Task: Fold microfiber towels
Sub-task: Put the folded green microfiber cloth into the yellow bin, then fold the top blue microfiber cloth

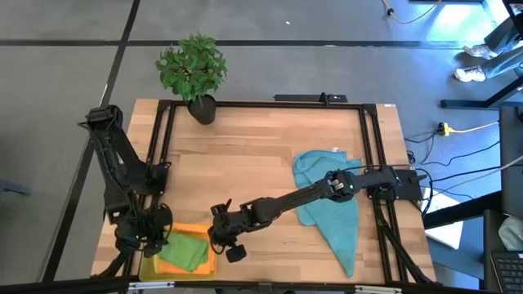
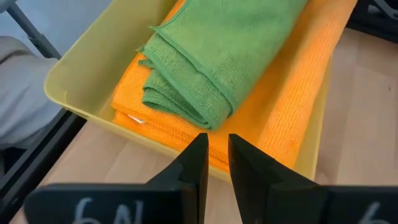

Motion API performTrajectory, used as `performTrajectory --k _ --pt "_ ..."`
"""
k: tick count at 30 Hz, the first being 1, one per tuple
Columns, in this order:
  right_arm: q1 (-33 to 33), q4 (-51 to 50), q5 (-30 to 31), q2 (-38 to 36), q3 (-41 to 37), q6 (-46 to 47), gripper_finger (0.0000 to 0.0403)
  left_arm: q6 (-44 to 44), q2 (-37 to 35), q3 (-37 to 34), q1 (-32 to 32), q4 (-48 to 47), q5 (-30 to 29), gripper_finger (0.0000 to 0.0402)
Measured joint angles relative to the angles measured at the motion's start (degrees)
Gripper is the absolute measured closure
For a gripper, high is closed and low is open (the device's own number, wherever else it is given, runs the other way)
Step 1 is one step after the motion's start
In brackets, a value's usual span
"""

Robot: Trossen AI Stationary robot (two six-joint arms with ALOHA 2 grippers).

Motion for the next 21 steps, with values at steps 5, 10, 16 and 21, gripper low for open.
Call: performTrajectory --k 5,10,16,21 --pt "0.0 -1.7 -0.1 -0.7 0.0 -0.1 0.0338 3.1 -5.0 0.0 1.5 -1.7 -0.2 0.0274" --pt "-0.7 -2.1 -8.8 -4.2 0.1 1.3 0.0338 9.1 -10.0 0.0 3.1 -3.0 -1.6 0.0274" --pt "-2.1 -6.5 -12.0 -6.5 0.1 -0.4 0.0338 24.4 -15.2 0.0 4.2 -4.5 -13.1 0.0274" --pt "-3.7 -7.6 -11.6 -8.9 0.0 -0.4 0.0338 47.9 -17.6 0.0 6.6 2.8 -29.1 0.0274"
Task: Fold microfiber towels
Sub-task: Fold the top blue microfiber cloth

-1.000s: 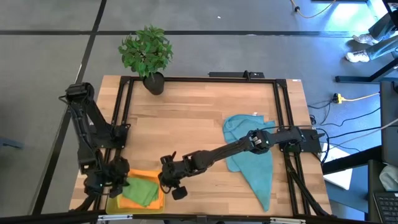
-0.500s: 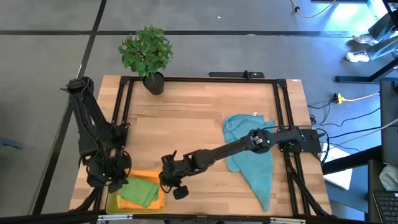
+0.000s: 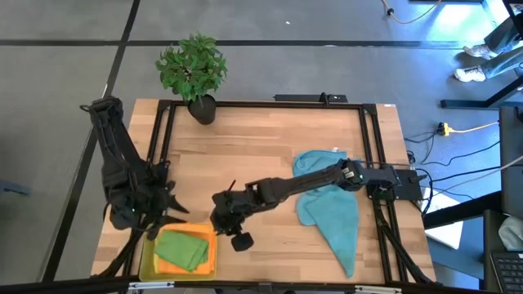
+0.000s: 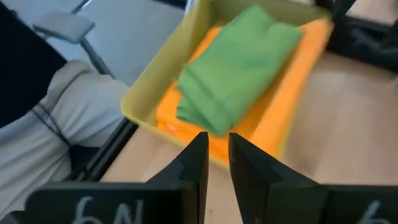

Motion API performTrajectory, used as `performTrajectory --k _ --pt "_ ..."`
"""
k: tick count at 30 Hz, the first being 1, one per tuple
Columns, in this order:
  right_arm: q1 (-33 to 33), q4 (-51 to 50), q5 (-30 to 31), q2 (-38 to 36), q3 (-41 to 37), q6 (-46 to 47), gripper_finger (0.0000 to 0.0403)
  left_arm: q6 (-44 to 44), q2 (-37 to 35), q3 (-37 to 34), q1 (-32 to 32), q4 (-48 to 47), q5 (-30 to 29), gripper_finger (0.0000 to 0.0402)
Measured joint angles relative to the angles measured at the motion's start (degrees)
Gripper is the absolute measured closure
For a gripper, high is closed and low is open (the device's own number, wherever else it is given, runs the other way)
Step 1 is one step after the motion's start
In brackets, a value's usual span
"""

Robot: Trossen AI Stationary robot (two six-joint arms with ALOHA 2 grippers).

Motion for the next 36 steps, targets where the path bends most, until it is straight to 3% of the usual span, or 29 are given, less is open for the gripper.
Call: performTrajectory --k 2,5,10,14,19,26,31,36 --pt "-0.8 -0.4 0.7 -1.2 0.0 0.0 0.0338 10.9 0.0 0.0 1.5 4.7 -3.7 0.0274" --pt "-2.6 -1.1 1.4 -2.1 0.1 -0.9 0.0338 23.6 0.7 0.0 4.8 12.4 -3.7 0.0274" --pt "-4.9 -3.0 1.7 -2.4 -1.1 -0.7 0.0338 41.6 2.3 -4.9 11.7 32.1 6.7 0.0281" --pt "-5.2 -1.9 1.7 -2.4 -4.2 -0.1 0.0338 45.1 2.6 -12.6 19.0 46.2 16.8 0.0294" --pt "-5.1 2.3 1.6 -3.3 -10.5 0.3 0.0355 45.3 2.5 -19.8 25.2 59.3 21.1 0.0302" --pt "-5.9 15.6 2.8 -14.2 -32.7 2.8 0.0395 48.4 2.5 -21.9 29.5 67.8 27.9 0.0302" --pt "-5.6 36.6 9.3 -29.7 -56.0 6.3 0.0394 53.9 2.5 -21.9 31.6 70.1 28.7 0.0301" --pt "-4.8 55.9 16.5 -39.9 -75.4 6.5 0.0383 57.6 2.8 -21.9 36.0 73.6 31.4 0.0303"
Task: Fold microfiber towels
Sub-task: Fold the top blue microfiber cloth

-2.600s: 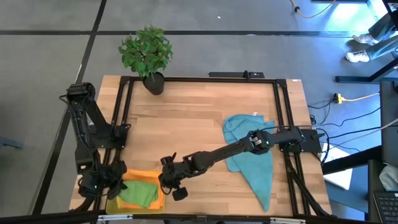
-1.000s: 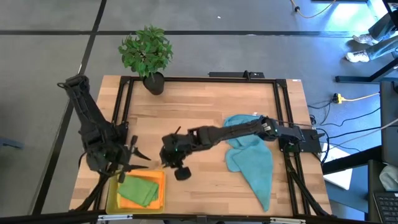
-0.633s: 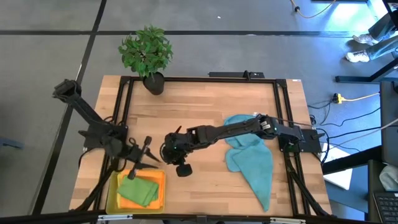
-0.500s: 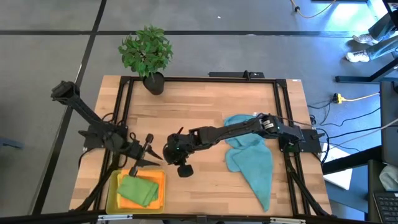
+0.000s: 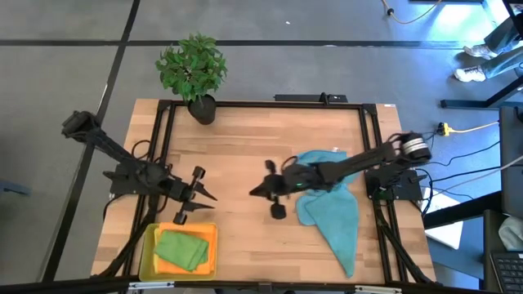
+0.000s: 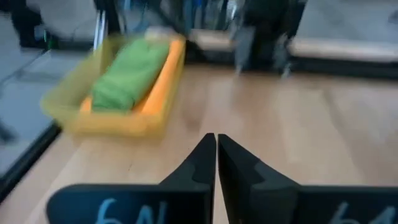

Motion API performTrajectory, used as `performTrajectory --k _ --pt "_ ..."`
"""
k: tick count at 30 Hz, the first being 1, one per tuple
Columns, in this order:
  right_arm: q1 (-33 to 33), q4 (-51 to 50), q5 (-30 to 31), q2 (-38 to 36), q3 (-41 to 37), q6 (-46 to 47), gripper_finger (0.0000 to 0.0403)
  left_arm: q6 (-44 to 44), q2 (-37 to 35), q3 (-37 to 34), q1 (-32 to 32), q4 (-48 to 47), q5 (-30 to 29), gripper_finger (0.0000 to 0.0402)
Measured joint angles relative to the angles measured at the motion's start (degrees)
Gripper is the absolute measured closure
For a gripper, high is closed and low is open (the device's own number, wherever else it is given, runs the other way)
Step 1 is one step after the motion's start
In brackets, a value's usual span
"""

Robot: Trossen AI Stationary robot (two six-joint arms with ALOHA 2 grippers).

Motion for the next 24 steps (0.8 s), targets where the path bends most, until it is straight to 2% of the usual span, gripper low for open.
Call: performTrajectory --k 3,5,10,14,18,21,24 --pt "0.2 8.1 1.4 -3.1 -8.0 0.8 0.0384 1.4 0.0 0.0 3.5 1.1 3.7 0.0305" --pt "0.2 12.0 3.2 -3.6 -12.2 2.6 0.0385 0.4 0.0 0.0 5.5 1.1 3.7 0.0305" --pt "-0.1 13.7 6.8 -6.2 -17.7 5.7 0.0373 -0.5 0.0 0.0 8.2 -0.1 4.6 0.0305" --pt "-0.6 3.7 8.2 -11.9 -19.1 9.5 0.0359 -0.3 0.0 0.0 9.2 0.2 4.7 0.0305" --pt "-0.6 -12.0 15.6 -18.4 -19.0 15.3 0.0350 -0.2 0.4 0.0 9.4 -1.5 4.6 0.0305" --pt "-0.7 -20.4 19.2 -20.5 -19.0 21.2 0.0337 -1.8 0.4 0.0 8.9 -3.6 4.6 0.0306" --pt "-1.2 -26.4 19.3 -20.6 -19.0 24.0 0.0317 -2.3 0.4 0.0 8.4 -5.6 4.4 0.0312"
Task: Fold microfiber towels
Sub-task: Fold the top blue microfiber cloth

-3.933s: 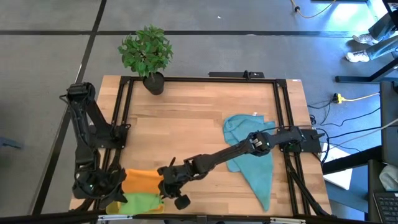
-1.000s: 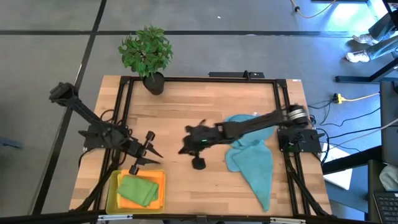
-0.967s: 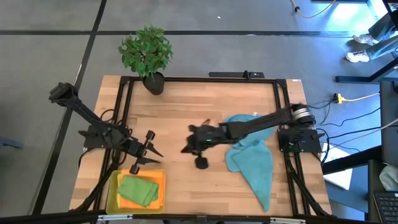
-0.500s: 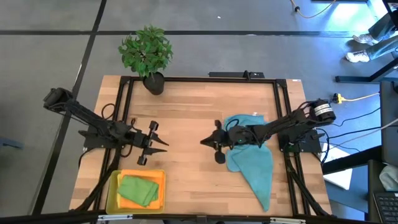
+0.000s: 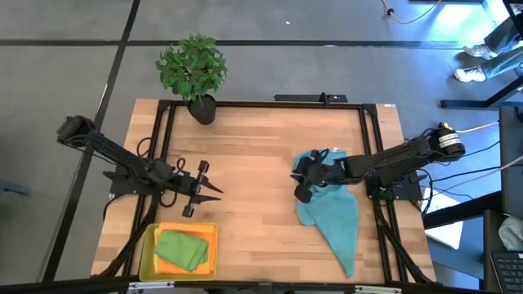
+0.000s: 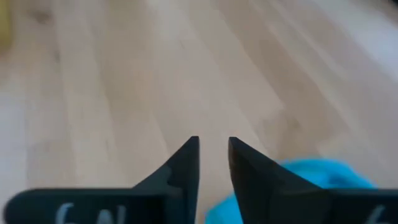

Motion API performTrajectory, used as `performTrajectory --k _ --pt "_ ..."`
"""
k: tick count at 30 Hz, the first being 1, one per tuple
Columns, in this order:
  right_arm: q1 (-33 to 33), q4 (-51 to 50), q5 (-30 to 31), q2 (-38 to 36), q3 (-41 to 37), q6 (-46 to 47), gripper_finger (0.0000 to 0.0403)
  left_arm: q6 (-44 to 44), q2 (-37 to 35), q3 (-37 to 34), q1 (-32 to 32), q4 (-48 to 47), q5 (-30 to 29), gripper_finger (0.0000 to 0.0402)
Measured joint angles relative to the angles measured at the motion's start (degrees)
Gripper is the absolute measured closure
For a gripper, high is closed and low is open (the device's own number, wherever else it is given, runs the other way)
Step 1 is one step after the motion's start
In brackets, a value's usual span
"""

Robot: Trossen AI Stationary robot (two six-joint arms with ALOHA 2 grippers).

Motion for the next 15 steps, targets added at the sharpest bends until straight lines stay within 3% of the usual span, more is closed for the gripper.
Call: performTrajectory --k 8,15 --pt "-6.0 -15.4 -3.0 0.3 0.0 11.4 0.0236 3.4 0.0 0.0 -0.6 0.2 -2.4 0.0395" --pt "-4.6 -4.8 -2.1 2.5 0.2 -4.0 0.0218 1.8 0.0 0.0 -0.6 0.3 -3.6 0.0400"
